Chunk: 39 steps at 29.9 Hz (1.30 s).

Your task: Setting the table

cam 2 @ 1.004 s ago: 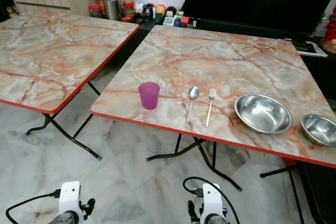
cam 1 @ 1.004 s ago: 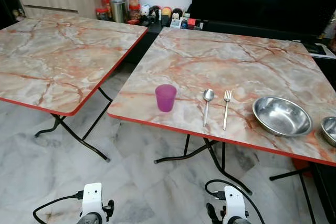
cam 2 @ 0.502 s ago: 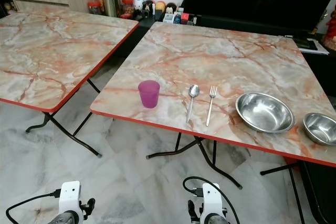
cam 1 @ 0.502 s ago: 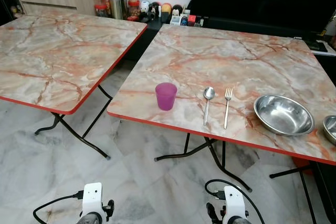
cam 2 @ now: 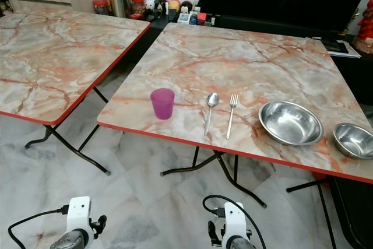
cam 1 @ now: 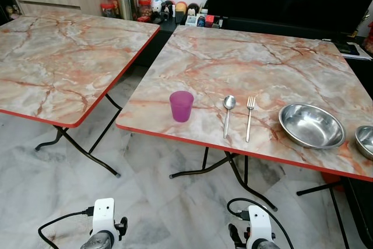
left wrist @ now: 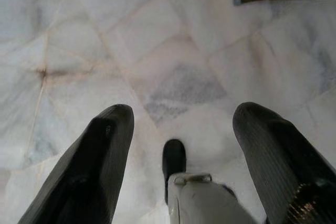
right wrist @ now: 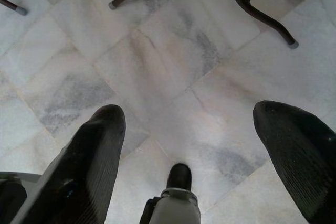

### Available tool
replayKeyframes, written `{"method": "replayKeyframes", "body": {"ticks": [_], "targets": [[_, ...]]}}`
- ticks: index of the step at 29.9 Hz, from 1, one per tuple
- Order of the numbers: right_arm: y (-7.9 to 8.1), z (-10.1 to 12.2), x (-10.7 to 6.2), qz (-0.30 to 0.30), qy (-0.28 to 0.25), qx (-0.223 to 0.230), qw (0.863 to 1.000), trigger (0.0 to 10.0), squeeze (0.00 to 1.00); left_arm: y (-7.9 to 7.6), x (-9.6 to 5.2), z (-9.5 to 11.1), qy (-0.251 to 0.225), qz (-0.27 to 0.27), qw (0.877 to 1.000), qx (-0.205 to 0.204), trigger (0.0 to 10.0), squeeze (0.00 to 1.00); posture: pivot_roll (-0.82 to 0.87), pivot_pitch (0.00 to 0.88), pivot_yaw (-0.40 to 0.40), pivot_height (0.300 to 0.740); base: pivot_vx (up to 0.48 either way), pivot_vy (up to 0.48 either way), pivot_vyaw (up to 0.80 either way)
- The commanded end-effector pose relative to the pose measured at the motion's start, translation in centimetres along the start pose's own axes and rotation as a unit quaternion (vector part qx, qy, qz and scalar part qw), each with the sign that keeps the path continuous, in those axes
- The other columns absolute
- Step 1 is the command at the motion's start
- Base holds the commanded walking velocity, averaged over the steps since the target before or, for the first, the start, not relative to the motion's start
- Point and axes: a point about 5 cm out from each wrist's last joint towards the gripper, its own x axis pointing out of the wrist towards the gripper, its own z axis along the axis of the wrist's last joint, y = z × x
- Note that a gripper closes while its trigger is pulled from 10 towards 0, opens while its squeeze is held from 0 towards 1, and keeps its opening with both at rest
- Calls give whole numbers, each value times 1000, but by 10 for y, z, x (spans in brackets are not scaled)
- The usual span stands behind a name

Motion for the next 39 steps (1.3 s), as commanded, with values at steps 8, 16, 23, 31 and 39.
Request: {"method": "replayKeyframes", "body": {"ticks": [8, 16, 23, 31, 39], "targets": [[-3, -1, 0, -3, 4, 1, 1000, 10000, 0, 1, -1, -5, 6, 2, 1000, 6, 10000, 0, 78, 0, -53, 740, 0, -341, 0], [-3, 0, 0, -5, 3, 1, 1000, 10000, 0, -2, 0, 1, -1, -2, 1000, 8, 10000, 0, 73, 0, -56, 740, 0, -354, 0], [-4, 0, 0, -5, 2, 0, 1000, 10000, 0, -2, 0, 0, 0, -2, 1000, 9, 10000, 0, 74, 0, -58, 740, 0, -353, 0], [-4, 0, 0, -5, 2, 1, 1000, 10000, 0, 0, -1, -2, 2, 0, 1000, 9, 10000, 0, 72, 0, -59, 740, 0, -354, 0], [-4, 0, 0, -6, 0, 3, 1000, 10000, 0, 0, 0, -2, 1, -3, 1000, 11, 10000, 0, 70, 0, -59, 740, 0, -356, 0]]}}
